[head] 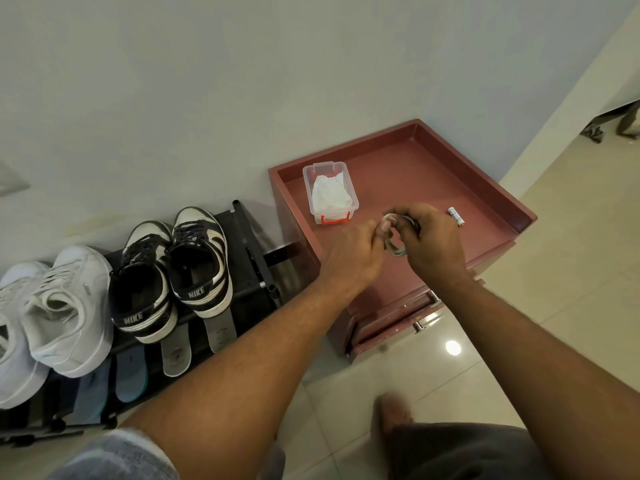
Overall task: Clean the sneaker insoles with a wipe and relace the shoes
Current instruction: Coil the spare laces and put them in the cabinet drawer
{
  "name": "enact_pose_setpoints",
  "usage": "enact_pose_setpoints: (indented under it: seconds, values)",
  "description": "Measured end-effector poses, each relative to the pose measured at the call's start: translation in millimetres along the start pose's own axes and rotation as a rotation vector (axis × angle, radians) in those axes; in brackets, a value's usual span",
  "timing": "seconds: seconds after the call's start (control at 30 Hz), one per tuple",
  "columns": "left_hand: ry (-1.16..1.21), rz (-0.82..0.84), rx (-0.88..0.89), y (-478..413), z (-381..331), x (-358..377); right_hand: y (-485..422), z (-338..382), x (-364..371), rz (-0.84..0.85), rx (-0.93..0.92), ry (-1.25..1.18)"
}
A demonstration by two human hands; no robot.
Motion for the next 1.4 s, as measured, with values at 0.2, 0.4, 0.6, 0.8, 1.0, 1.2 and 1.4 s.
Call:
enact_pose_setpoints:
  seconds: [0.2,0.4,0.6,0.8,1.0,1.2,1.4]
  values:
    - [0.068,0.146,-0.024,-0.3,8.2,18.4,1.8,0.6,3.9,0.033,0.007,-0.045]
    - [0.190,0.145,-0.084,-0.7,7.3,17.9,2.0,1.6,4.9,0.038,0.016,-0.099]
    - [0.210,0.090,-0.093,-2.2,5.3,15.4,2.8,-7.8,8.5,0.029,0.085,-0.185]
    - [0.162,0.013,-0.103,-1.7,4.6,15.3,5.5,-18.6,17.8,0.017,0.225,-0.325]
    - [0.132,0.072,-0.172,-2.2,9.5,21.7,8.7,-33.8,27.3,0.011,0.306,-0.305]
    - [0.228,0.156,-0.311,-0.6,29.2,34.5,11.3,-64.8,41.0,0.006,0.382,-0.257]
    - [0.208,0.027,-0.363,-11.3,52.9,9.9,14.3,-102.3,55.4,-0.042,0.515,-0.232]
Point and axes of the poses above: each hand's wrist, its own y-axis away from the middle knuckle, its own x-axis out of the palm, z = x × y, the point moved 7 cm from there along -y, towards the middle knuckle, and after that the axes turned 3 degrees about y, right-handed, at the moved point
